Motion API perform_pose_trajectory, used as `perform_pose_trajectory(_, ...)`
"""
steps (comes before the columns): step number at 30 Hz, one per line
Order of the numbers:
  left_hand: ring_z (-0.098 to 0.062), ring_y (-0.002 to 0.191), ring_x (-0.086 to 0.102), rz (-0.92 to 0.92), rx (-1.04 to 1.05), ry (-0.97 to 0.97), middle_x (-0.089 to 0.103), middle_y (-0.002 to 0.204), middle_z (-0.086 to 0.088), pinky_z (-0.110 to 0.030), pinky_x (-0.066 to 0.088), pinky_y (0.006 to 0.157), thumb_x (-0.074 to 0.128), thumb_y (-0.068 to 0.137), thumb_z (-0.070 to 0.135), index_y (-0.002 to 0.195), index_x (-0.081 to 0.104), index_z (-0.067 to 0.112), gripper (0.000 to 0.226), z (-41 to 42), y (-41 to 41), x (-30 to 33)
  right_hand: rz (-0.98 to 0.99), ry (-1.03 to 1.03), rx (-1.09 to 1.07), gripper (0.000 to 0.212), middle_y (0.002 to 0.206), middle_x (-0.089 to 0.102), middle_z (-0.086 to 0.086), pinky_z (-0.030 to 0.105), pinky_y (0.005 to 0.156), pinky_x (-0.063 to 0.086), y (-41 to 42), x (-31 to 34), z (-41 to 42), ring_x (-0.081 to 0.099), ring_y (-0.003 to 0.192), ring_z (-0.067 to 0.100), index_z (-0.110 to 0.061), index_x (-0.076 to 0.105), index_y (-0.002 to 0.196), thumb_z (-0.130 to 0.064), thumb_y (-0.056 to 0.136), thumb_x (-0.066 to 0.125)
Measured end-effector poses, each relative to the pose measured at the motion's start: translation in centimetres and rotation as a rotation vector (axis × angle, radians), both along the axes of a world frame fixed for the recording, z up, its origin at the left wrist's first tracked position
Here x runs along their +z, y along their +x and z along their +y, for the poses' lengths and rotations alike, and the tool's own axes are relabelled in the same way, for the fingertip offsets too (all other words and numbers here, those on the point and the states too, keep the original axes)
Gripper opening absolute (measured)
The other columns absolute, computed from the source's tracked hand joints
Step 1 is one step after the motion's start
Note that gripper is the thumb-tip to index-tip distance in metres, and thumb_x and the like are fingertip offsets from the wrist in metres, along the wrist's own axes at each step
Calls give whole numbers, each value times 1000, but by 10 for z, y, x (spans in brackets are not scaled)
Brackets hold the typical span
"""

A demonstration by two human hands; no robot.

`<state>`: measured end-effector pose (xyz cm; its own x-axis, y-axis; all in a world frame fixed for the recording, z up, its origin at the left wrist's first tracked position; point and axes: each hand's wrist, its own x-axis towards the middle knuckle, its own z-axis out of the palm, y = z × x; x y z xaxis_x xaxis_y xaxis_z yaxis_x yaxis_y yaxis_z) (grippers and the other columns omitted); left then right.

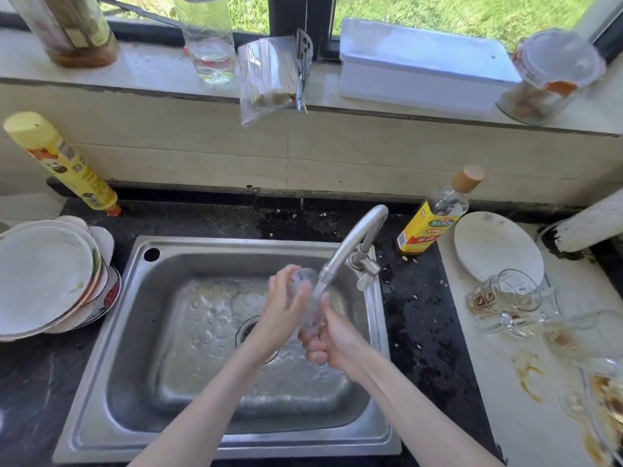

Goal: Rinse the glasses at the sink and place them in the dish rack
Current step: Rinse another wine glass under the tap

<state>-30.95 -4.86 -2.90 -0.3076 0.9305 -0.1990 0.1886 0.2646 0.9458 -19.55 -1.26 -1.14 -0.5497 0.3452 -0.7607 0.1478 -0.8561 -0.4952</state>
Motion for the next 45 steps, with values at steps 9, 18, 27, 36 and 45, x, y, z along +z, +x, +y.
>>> perform_pose_trajectory(9,-7,63,36,58,204,33,38,75,5,-21,32,58,43,91,49,78,39,23,29,2,1,0,-26,64,155,66,65,43,3,21,45,26,-4,5,8,31,45,9,-18,56,104,-71,88,20)
perform_pose_trajectory(18,8,101,43,55,-41,133,41,112,13,-4,35,81,52,84,46,108,39,43,28,-2,0,11,-121,25,106,72,43,32,-5,14,33,14,-2,8,10,20,31,6,-19,43,55,-80,83,17)
perform_pose_trajectory(27,-9,58,31,45,271,57,36,66,3,-18,28,53,35,97,39,65,36,19,38,8,2,13,-211,351,107,53,72,52,-4,19,43,28,-10,10,0,35,48,7,-28,52,118,-66,91,27)
perform_pose_trajectory(36,2,109,46,36,-82,186,45,120,13,-13,39,92,58,80,46,117,37,37,43,-3,-2,11,-51,21,73,70,40,30,-5,20,39,9,-7,7,7,18,33,9,-20,42,51,-77,85,20)
perform_pose_trajectory(45,-9,73,48,-144,215,-55,52,86,-2,-15,39,64,42,93,46,84,47,19,28,11,-3,21,-186,242,42,72,52,37,-11,15,35,20,-11,8,-13,27,33,2,-20,66,93,-72,87,16)
